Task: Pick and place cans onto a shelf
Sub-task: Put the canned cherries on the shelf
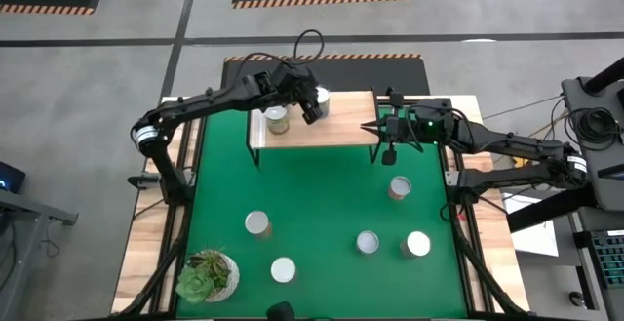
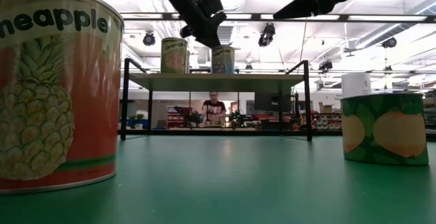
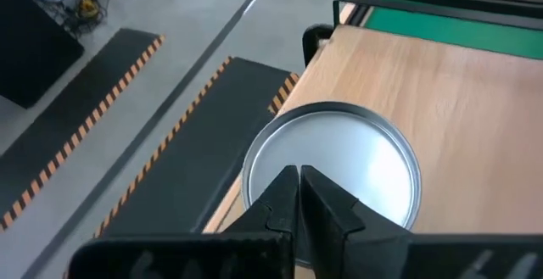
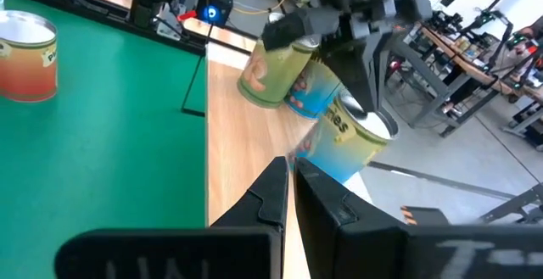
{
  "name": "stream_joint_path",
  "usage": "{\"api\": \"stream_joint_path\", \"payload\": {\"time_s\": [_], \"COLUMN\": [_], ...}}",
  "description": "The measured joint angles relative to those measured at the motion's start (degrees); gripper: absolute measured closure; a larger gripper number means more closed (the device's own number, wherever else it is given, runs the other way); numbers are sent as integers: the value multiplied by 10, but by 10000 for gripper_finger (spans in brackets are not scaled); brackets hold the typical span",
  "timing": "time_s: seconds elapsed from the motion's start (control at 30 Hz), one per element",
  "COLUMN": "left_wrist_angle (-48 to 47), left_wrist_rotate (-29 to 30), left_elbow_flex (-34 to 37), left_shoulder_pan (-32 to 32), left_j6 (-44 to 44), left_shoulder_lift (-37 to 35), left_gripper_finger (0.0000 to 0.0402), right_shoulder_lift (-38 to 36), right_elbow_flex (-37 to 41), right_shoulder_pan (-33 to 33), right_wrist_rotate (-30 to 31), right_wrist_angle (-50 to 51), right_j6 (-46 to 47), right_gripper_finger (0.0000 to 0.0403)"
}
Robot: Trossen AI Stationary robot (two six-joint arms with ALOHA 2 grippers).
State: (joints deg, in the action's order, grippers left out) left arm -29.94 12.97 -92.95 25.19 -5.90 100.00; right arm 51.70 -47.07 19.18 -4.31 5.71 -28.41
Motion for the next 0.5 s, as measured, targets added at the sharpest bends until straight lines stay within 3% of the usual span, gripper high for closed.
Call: {"api": "stream_joint_path", "payload": {"time_s": [0.5], "left_wrist_angle": [8], "left_wrist_rotate": [-2], "left_elbow_flex": [1], "left_shoulder_pan": [-3], "left_j6": [6], "left_shoulder_lift": [-4], "left_gripper_finger": [402], "right_shoulder_lift": [0], "right_elbow_flex": [0], "right_shoulder_pan": [0], "right_wrist_rotate": [32], "right_wrist_angle": [0], "right_j6": [8], "right_gripper_finger": [390]}}
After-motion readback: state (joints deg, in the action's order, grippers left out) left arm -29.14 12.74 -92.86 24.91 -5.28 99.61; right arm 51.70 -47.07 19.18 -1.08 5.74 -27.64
